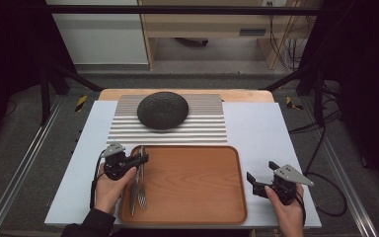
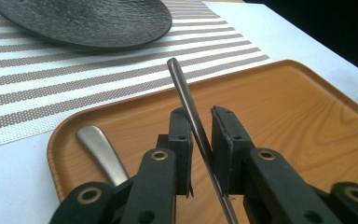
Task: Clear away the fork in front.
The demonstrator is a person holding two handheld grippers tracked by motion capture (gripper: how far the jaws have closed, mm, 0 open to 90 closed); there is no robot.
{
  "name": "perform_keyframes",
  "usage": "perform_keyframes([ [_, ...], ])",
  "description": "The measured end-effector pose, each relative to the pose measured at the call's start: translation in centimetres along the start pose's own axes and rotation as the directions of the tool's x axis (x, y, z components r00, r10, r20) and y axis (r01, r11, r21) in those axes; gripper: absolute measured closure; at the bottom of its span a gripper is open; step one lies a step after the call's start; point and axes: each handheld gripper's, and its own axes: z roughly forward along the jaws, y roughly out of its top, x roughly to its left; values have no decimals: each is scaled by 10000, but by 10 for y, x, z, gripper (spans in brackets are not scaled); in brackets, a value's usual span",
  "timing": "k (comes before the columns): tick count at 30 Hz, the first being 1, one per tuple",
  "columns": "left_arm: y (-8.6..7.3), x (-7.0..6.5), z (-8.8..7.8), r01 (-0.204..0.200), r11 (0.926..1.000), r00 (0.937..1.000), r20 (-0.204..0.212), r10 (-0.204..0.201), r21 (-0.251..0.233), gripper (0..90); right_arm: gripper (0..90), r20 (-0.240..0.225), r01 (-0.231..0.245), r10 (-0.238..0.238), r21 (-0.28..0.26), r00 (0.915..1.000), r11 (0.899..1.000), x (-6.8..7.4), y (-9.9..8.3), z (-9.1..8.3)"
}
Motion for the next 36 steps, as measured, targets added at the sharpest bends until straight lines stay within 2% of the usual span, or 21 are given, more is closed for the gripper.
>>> perform_keyframes([
  [2,0,0,0,-9,10000,10000,-39,9,8,779,72,-9,-7,7,1,10000,10000,0,0,0],
  [5,1,0,1,85,10000,9998,157,-85,-11,782,72,11,15,-15,-28,10000,10000,0,0,0],
  [22,0,1,1,196,9998,9998,-60,-196,-52,771,74,-34,0,0,-117,10000,9999,0,1,-1],
  [24,0,1,1,183,9997,9995,-237,-186,-151,732,74,-43,14,-14,-125,10000,9999,0,1,-1],
  [27,1,0,-2,148,9986,9977,-649,-181,-501,595,74,-54,16,-16,-129,10000,9999,1,1,-1],
  [33,3,-2,-14,-190,9929,9914,-1307,35,-1173,511,74,-35,40,-41,-204,10000,9998,0,1,-2],
  [36,1,-2,-20,-466,9895,9856,-1677,232,-1370,460,73,-30,57,-58,-258,10000,9996,1,2,-2],
])
